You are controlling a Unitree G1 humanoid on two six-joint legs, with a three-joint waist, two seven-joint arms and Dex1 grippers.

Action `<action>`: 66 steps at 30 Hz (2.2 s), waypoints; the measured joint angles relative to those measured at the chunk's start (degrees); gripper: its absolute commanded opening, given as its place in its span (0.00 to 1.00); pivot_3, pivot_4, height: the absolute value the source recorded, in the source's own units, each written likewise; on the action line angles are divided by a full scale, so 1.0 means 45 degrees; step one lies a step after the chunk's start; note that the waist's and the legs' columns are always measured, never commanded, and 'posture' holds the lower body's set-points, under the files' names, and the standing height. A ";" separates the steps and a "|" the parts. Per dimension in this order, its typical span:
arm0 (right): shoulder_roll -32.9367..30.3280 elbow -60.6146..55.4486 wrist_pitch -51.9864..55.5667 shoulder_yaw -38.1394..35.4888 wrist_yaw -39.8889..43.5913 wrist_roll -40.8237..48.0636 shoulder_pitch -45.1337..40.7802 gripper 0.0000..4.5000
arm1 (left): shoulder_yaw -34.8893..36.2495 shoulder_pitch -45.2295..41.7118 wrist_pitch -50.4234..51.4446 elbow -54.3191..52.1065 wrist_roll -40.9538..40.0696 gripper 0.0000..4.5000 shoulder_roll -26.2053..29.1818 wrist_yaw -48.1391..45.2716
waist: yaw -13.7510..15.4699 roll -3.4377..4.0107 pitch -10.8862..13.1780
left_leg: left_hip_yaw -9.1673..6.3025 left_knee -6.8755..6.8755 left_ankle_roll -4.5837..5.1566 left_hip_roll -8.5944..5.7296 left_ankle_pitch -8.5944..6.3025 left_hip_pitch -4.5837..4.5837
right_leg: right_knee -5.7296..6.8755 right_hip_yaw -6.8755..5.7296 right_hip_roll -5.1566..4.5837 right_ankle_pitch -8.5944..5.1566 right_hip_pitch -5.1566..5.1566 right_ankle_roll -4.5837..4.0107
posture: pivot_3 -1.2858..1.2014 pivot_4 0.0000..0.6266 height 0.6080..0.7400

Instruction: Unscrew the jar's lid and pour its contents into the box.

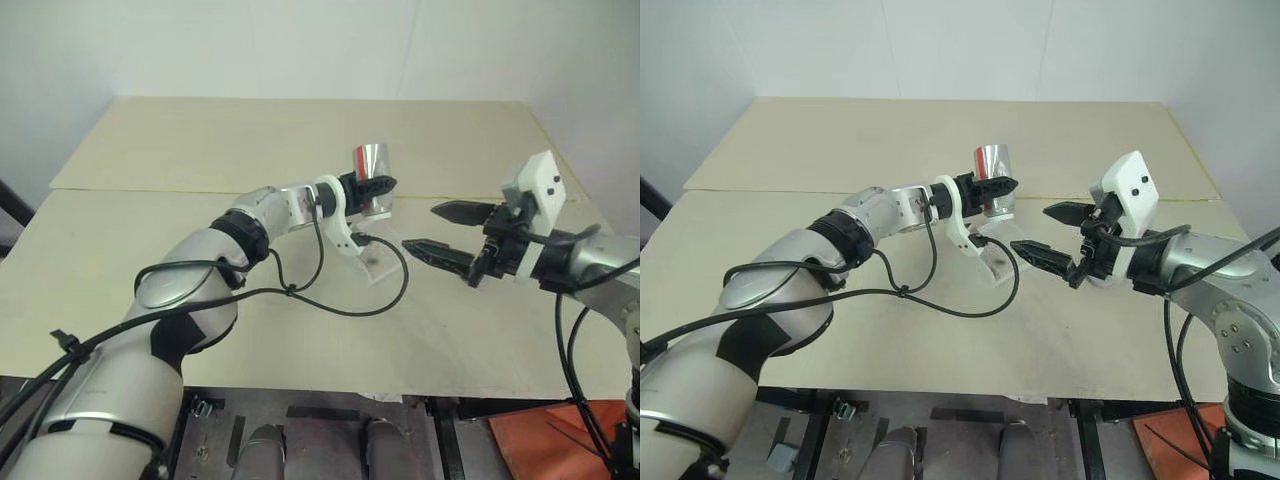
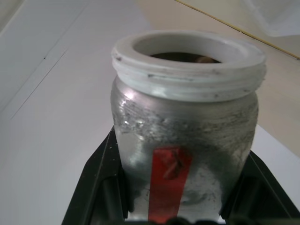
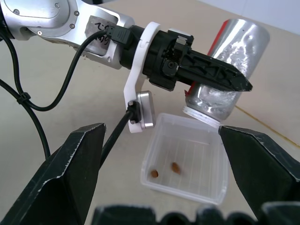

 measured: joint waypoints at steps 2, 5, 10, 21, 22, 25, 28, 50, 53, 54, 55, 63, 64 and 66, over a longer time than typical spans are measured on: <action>-0.0004 -0.0110 0.0011 -0.0125 -0.0145 0.0174 0.0036 1.00 | 0.0000 0.0000 -0.0033 0.0001 0.0032 0.43 0.0000 0.0097 | -0.0011 0.0000 0.0000 | 0.0001 0.0000 0.0001 0.0001 -0.0001 0.0002 | 0.0002 0.0000 0.0000 0.0000 0.0001 0.0000 | 0.52 0.24 1.00; -0.0007 -0.0169 0.0011 -0.0129 -0.0232 0.0266 0.0038 1.00 | 0.0182 0.0007 -0.0283 0.0030 -0.0294 0.43 0.0011 -0.0014 | 0.0006 0.0000 0.0000 | 0.0000 0.0000 0.0001 0.0001 -0.0001 0.0001 | 0.0001 0.0000 0.0000 0.0000 0.0002 0.0000 | 0.52 0.24 1.00; -0.0017 -0.0176 0.0009 -0.0136 -0.0418 0.0281 0.0038 1.00 | 0.2018 0.0570 -0.1465 -0.0138 -0.2651 0.43 0.0410 -0.1483 | -0.0031 0.0002 -0.0001 | 0.0002 -0.0001 0.0000 0.0003 0.0000 0.0009 | 0.0005 0.0002 0.0000 0.0000 0.0001 0.0000 | 0.52 0.24 1.00; -0.0229 0.0315 -0.0166 0.0195 0.0176 0.0117 -0.0300 1.00 | 1.0869 0.4354 0.3499 -0.3806 -1.4472 0.43 0.0318 -1.0190 | -0.0173 0.0006 -0.0003 | -0.0003 0.0005 -0.0008 0.0005 0.0005 0.0015 | 0.0018 -0.0001 -0.0002 0.0001 0.0013 -0.0003 | 0.52 0.24 1.00; -0.0243 0.0380 -0.0221 0.0275 0.0242 0.0071 -0.0315 1.00 | 1.1474 0.4495 0.4638 -0.4251 -1.5329 0.43 0.0233 -1.0713 | -0.0205 0.0006 -0.0004 | -0.0004 0.0005 -0.0005 0.0005 0.0003 0.0016 | 0.0018 -0.0002 -0.0002 0.0001 0.0015 -0.0003 | 0.52 0.24 1.00; -0.0245 0.0610 -0.0262 0.0516 0.0478 -0.0047 -0.0373 1.00 | 1.2975 0.5059 0.7142 -0.5424 -1.7208 0.43 0.0125 -1.1569 | -0.0371 0.0006 -0.0004 | -0.0006 0.0007 -0.0005 0.0005 0.0004 0.0020 | 0.0019 -0.0002 -0.0001 0.0001 0.0013 -0.0003 | 0.52 0.24 1.00; -0.0246 0.0669 -0.0360 0.0681 0.0714 -0.0084 -0.0529 1.00 | 1.3733 0.6133 0.8301 -0.6422 -1.8320 0.43 0.0234 -1.2227 | -0.0531 0.0010 -0.0007 | -0.0007 0.0006 -0.0020 0.0008 0.0012 0.0050 | 0.0027 0.0001 0.0002 0.0001 0.0024 -0.0005 | 0.52 0.24 1.00; -0.0245 0.0548 -0.0567 0.0973 0.0951 -0.0620 -0.0334 1.00 | 1.4489 1.0252 0.6127 -0.7887 -1.9635 0.43 -0.0717 -1.2790 | -0.0583 0.0011 -0.0009 | -0.0009 0.0006 -0.0010 0.0007 0.0007 0.0053 | 0.0023 0.0001 0.0001 0.0007 0.0031 -0.0014 | 0.52 0.24 1.00; -0.0246 0.0466 -0.0566 0.0972 0.0965 -0.0524 -0.0289 1.00 | 1.4467 1.0340 0.5975 -0.7906 -1.9614 0.43 -0.0716 -1.2794 | -0.0578 0.0011 -0.0010 | -0.0009 0.0006 -0.0007 0.0007 0.0004 0.0055 | 0.0021 0.0001 0.0002 0.0007 0.0034 -0.0014 | 0.52 0.24 1.00; -0.0246 0.0455 -0.0565 0.0972 0.0970 -0.0507 -0.0288 1.00 | 1.4458 1.0378 0.5920 -0.7920 -1.9597 0.50 -0.0715 -1.2782 | -0.0583 0.0012 -0.0012 | -0.0009 0.0006 -0.0007 0.0008 0.0004 0.0056 | 0.0021 0.0001 0.0001 0.0007 0.0034 -0.0014 | 0.52 0.24 1.00; -0.0246 0.0452 -0.0565 0.0972 0.0972 -0.0497 -0.0288 1.00 | 1.4436 1.0441 0.5876 -0.7968 -1.9579 0.59 -0.0715 -1.2769 | -0.0587 0.0012 -0.0013 | -0.0008 0.0006 -0.0006 0.0008 0.0004 0.0060 | 0.0020 0.0002 0.0001 0.0007 0.0036 -0.0014 | 0.52 0.24 1.00; -0.0246 0.0459 -0.0567 0.0993 0.0991 -0.0509 -0.0306 1.00 | 1.4091 1.2061 0.6622 -0.9709 -1.9592 1.00 -0.0114 -1.3152 | -0.0610 0.0014 -0.0014 | -0.0009 0.0003 0.0007 0.0013 -0.0003 0.0058 | 0.0020 0.0003 0.0005 0.0007 0.0030 -0.0014 | 0.52 0.24 1.00; -0.0244 0.0490 -0.0567 0.0994 0.0988 -0.0528 -0.0308 1.00 | 1.4116 1.2229 0.6797 -1.0123 -1.9629 1.00 0.0177 -1.3276 | -0.0634 0.0015 -0.0015 | -0.0008 0.0003 0.0006 0.0013 -0.0003 0.0062 | 0.0022 0.0004 0.0005 0.0007 0.0031 -0.0014 | 0.52 0.24 1.00; -0.0244 0.0511 -0.0570 0.1006 0.1012 -0.0543 -0.0299 1.00 | 1.4141 1.2709 0.7315 -1.1336 -1.9819 1.00 0.0901 -1.3701 | -0.0649 0.0016 -0.0015 | -0.0009 0.0000 0.0008 0.0018 -0.0004 0.0063 | 0.0023 0.0004 0.0007 0.0007 0.0029 -0.0015 | 0.52 0.24 1.00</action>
